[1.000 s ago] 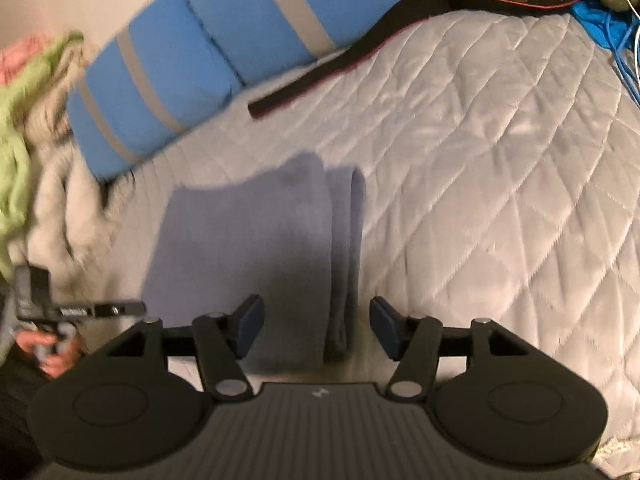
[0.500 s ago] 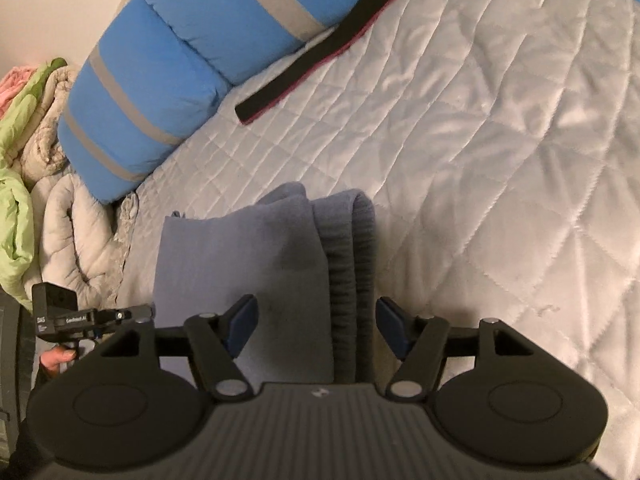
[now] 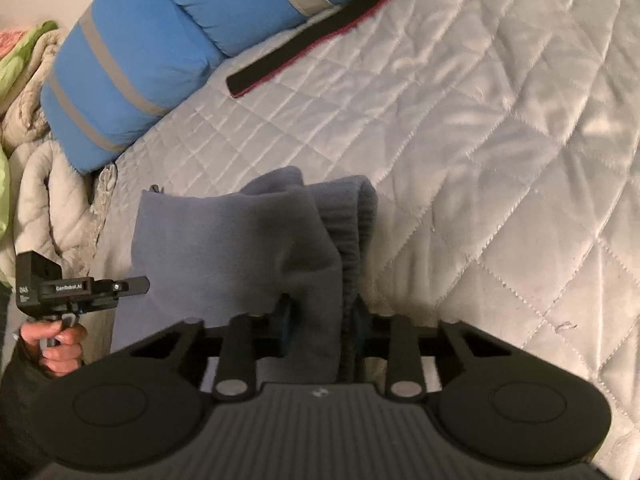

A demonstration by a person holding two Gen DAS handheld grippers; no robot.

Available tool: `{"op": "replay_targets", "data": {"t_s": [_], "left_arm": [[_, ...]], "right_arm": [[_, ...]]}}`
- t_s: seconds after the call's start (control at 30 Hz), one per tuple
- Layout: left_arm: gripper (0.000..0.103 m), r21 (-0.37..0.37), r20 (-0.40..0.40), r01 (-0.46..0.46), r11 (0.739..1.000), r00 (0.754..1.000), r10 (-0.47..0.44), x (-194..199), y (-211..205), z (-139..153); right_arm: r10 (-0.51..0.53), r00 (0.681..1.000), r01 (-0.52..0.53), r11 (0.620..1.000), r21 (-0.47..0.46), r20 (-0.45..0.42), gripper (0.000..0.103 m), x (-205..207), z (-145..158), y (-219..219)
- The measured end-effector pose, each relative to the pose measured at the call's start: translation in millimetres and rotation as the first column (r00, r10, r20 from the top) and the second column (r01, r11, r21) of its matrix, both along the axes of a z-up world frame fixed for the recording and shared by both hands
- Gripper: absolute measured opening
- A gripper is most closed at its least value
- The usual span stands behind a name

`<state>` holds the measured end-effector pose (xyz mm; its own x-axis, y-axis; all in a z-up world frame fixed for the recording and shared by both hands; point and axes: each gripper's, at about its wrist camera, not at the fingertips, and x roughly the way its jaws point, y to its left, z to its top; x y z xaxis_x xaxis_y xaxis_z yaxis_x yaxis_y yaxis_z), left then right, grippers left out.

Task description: Fold clothes

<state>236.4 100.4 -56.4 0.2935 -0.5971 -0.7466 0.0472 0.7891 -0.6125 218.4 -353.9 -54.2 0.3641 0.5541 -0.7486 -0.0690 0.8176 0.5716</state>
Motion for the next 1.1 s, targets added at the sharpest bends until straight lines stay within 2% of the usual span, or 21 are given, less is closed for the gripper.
{"op": "replay_targets", "data": {"t_s": [0.23,0.37,0.6,0.83,1.0,1.07,1.1], "left_arm": [[0.018,0.076,0.07,0.036,0.996,0.997,-0.041,-14,0,41],[0.019,0.082,0.093,0.028,0.996,0.995,-0.035,-21,16,61],[0.019,0.106,0.093,-0.008,0.994,0.996,-0.002,-14,46,76],[0.018,0.107,0.133,-0.041,0.993,0.991,0.027,34,68,96],[0.019,0.111,0.188,-0.056,0.992,0.982,0.034,80,64,120],[0.024,0.127,0.199,-0.054,0.99,0.98,0.028,101,60,117],[0.027,0.134,0.193,-0.055,0.989,0.981,0.029,110,58,114]], "right_arm": [[-0.004,0.998,0.002,0.999,0.041,0.056,0.019,-7,24,1],[0.015,0.998,-0.02,0.997,0.075,0.068,0.019,-8,29,12],[0.04,0.995,-0.049,0.993,0.104,0.088,0.019,10,36,44],[0.031,0.991,-0.046,0.992,0.121,0.126,0.018,59,60,64],[0.014,0.987,-0.032,0.993,0.113,0.162,0.018,102,74,74],[-0.005,0.985,-0.011,0.996,0.093,0.17,0.023,121,72,78],[0.014,0.987,-0.027,0.996,0.081,0.159,0.033,129,67,80]]}}
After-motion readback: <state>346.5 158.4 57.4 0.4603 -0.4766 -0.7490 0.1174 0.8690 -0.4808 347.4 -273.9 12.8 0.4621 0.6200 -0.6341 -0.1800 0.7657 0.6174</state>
